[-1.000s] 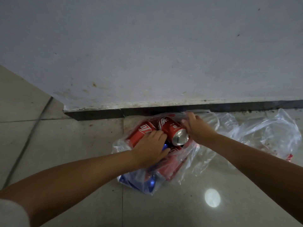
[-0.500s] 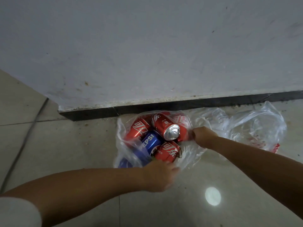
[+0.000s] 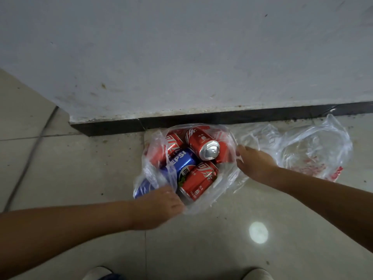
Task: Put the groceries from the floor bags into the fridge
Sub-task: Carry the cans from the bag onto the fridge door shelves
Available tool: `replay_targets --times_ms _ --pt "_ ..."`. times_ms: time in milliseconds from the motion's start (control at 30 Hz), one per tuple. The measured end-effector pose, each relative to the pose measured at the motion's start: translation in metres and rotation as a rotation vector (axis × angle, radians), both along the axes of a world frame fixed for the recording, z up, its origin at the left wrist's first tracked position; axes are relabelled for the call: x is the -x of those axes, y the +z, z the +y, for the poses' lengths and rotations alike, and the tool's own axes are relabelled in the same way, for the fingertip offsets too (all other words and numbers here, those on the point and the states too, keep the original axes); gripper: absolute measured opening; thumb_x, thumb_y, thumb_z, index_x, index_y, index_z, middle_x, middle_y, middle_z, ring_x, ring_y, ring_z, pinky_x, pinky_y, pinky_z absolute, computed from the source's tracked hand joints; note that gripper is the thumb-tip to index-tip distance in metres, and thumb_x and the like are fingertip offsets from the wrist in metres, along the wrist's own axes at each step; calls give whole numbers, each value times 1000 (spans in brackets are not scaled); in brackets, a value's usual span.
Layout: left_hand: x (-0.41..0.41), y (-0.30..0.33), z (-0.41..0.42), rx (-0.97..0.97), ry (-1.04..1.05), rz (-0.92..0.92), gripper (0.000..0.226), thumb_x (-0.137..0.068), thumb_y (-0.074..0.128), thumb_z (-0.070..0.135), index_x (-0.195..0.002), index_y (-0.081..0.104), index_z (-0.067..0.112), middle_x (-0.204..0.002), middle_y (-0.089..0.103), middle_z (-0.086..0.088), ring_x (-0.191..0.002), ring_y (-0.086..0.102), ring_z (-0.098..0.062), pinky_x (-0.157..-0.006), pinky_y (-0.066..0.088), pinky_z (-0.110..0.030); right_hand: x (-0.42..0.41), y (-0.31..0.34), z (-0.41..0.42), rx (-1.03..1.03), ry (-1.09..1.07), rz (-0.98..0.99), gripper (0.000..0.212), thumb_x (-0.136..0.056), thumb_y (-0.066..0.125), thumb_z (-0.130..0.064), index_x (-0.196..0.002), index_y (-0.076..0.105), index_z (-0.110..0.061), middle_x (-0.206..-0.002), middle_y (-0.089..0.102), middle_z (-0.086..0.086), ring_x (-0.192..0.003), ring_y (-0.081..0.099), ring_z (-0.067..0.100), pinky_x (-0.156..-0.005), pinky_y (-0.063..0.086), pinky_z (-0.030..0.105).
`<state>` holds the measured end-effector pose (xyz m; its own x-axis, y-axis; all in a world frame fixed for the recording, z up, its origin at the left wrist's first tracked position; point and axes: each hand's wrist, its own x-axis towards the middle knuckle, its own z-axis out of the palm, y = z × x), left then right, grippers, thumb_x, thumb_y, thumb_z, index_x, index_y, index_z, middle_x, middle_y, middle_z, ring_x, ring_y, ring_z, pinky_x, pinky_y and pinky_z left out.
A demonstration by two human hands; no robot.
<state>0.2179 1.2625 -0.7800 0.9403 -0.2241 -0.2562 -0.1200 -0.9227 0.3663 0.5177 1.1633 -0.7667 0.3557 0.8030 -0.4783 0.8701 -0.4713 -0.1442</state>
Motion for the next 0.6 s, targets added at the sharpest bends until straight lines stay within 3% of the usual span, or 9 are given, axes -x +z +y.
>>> replay_targets --times_ms 100,167,233,267,333,500,600 --pt "-17 7 19 -126 30 -34 27 -64 80 34 -88 69 26 -79 72 10 -74 68 -5 -80 55 -25 12 25 -2 -141 340 54 29 -98 44 -30 -126 47 -24 -122 56 -2 -87 58 11 -73 47 24" --pt "-33 9 20 -204 151 -6 41 -75 75 35 -111 63 20 -94 73 1 -87 71 -15 -87 54 -34 25 22 -4 -32 619 88 38 -98 43 -36 -135 43 -26 -130 51 -3 -105 58 14 -83 51 28" --pt "-48 10 21 -195 301 157 54 -91 57 33 -139 38 16 -117 65 -7 -106 64 -25 -93 51 -41 33 12 -6 80 730 83 41 -97 43 -39 -135 42 -25 -132 50 -2 -115 53 17 -87 50 32" --pt "-54 8 24 -199 335 214 56 -94 51 33 -144 30 17 -123 60 -8 -109 62 -27 -93 50 -40 34 8 -6 93 711 87 39 -97 43 -41 -133 44 -24 -129 51 -1 -116 52 17 -87 49 31" --pt "-56 6 27 -214 316 229 52 -96 47 32 -143 32 17 -129 55 -7 -112 59 -29 -90 51 -40 39 2 -4 70 635 90 35 -97 42 -44 -123 53 -23 -121 55 -1 -114 52 17 -81 44 28" --pt "-48 -5 31 -284 196 169 31 -84 66 26 -111 64 12 -108 66 -6 -85 70 -30 -66 59 -41 60 -6 1 97 487 42 25 -96 45 -31 -106 61 -15 -110 62 3 -103 59 23 -77 47 32" --pt "-49 -2 33 -144 278 114 24 -91 55 24 -108 65 11 -111 64 -6 -97 66 -30 -76 56 -41 53 -5 -3 49 392 106 19 -96 45 -26 -100 60 -15 -109 59 2 -99 59 21 -75 48 32"
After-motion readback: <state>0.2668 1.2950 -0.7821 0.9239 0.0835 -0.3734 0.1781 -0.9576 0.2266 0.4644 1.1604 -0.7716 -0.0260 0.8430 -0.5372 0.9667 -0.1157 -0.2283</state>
